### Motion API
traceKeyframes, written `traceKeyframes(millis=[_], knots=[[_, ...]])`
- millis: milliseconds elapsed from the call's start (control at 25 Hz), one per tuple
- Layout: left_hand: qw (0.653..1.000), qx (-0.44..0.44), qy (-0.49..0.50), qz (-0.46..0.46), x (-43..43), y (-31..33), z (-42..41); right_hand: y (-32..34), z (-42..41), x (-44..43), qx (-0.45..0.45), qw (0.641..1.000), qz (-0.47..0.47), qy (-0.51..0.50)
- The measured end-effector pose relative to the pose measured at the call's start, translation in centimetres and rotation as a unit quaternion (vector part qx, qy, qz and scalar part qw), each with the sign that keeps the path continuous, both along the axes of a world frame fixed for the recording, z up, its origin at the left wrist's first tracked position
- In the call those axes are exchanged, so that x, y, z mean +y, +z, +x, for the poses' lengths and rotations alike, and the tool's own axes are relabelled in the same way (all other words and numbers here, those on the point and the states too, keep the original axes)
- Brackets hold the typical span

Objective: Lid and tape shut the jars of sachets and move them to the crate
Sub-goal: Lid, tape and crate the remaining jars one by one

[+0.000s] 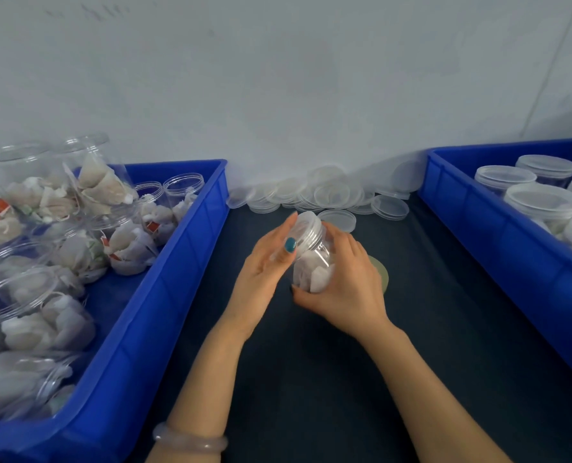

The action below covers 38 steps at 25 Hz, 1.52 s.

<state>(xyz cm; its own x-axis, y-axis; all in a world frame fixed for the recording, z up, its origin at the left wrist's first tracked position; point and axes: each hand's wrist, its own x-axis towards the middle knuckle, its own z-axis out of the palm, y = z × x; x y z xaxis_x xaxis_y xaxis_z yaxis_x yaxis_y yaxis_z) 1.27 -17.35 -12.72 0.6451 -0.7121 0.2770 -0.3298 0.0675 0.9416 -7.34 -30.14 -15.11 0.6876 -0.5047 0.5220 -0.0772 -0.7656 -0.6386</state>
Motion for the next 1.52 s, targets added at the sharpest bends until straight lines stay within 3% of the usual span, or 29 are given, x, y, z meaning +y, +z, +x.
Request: traceKeyframes(millis=[160,480,720,800,920,1040,1240,1520], knots=[[0.997,-0.056,0.038,0.034,-0.2,0.0,0.1,-0.3,0.1,-0.1,0.009,0.998,-0.065,0.011],[0.984,-0.024,0.145,0.1,-0.5,-0.9,0.4,-0.7,0.2,0.7,-0.028,0.962,-0.257,-0.083],[0.962,-0.044,0.207,0.172,-0.2,-1.3,1.0,-0.9,0.5,1.9,-0.032,0.943,-0.315,-0.105],[0.969,-0.05,0.19,0.149,-0.4,-1.2,0.9,-0.7,0.4,1.7,-0.023,0.954,-0.283,-0.091],[0.992,-0.013,0.122,0.009,-0.4,-0.6,0.3,-0.2,0.3,1.4,-0.004,0.997,-0.073,-0.022],[0.997,-0.036,0.042,-0.062,0.3,0.1,0.2,0.0,0.3,1.4,-0.02,0.998,0.049,0.044],[0.997,-0.056,0.017,-0.048,0.4,0.2,0.3,-0.1,0.2,1.0,-0.017,0.999,0.014,0.026],[0.988,-0.063,0.137,0.027,-0.8,0.0,-0.5,-0.6,0.4,1.7,-0.022,0.987,-0.147,-0.059]])
